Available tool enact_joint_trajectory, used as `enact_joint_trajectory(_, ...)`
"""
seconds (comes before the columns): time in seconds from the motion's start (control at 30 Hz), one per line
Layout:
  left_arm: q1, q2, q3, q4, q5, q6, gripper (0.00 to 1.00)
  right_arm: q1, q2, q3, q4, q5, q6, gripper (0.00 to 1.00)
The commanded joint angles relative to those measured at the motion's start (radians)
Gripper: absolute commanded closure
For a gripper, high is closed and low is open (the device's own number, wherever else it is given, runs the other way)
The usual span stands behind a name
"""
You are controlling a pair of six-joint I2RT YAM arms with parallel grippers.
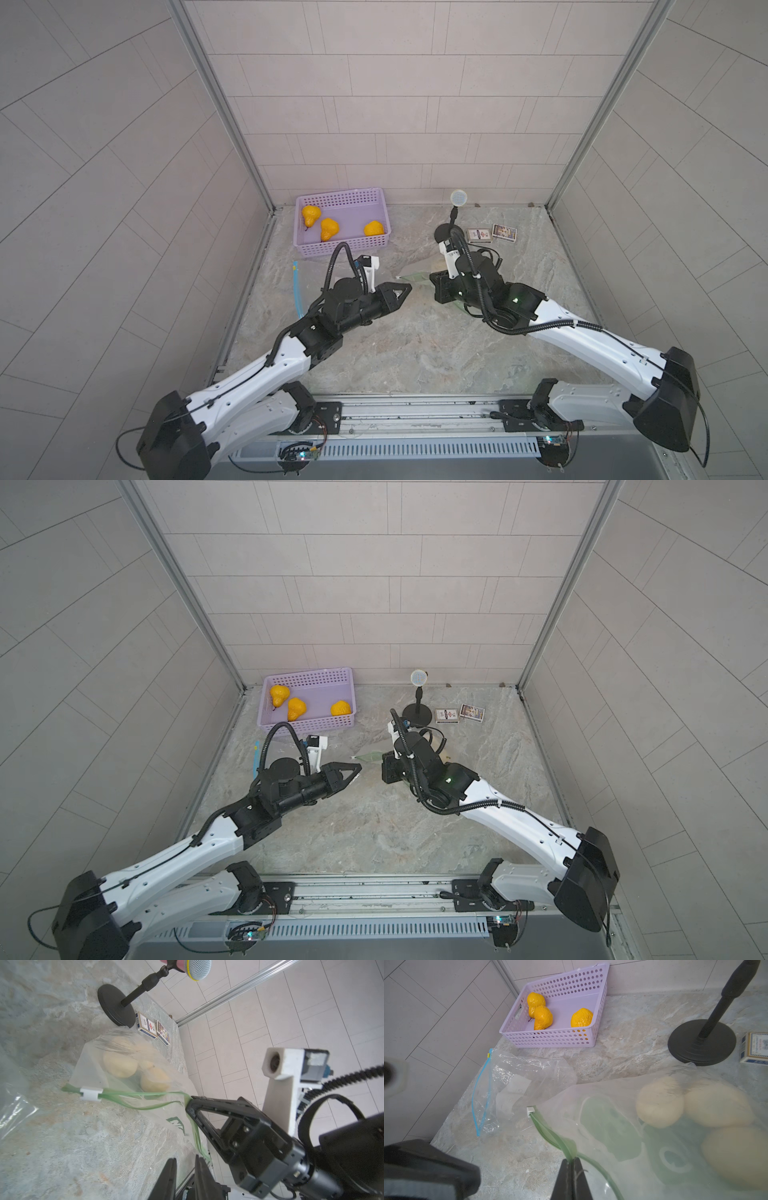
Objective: Open the zip-top bag and take out the pear
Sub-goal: Open the zipper of the food storage bag at the center of the board.
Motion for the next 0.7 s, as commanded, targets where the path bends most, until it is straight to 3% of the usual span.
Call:
enact_joint_trajectory(0.0,-0.03,0.051,-0.007,0.148,-0.057,-0.06,0.8,0.009,-0.04,-0.026,0.01,-0.009,0.043,1.0)
enact_joint_trajectory(0.13,-0.058,0.126,0.008,0.191,-0.089,-0.07,0.82,0.014,-0.073,-0.054,0.019,-0.005,0.06,1.0)
enact_joint_trajectory(0.3,-0.071,0.211,0.009,0.275,-0.04,-0.118,0.84,0.013,-0.097,-0.057,0.005,0.012,0.054,1.0)
enact_joint_trajectory(0.67,-0.09,0.297,0.056,0.301,-0.184,-0.114,0.84,0.015,-0.13,-0.101,0.044,-0.033,0.073,1.0)
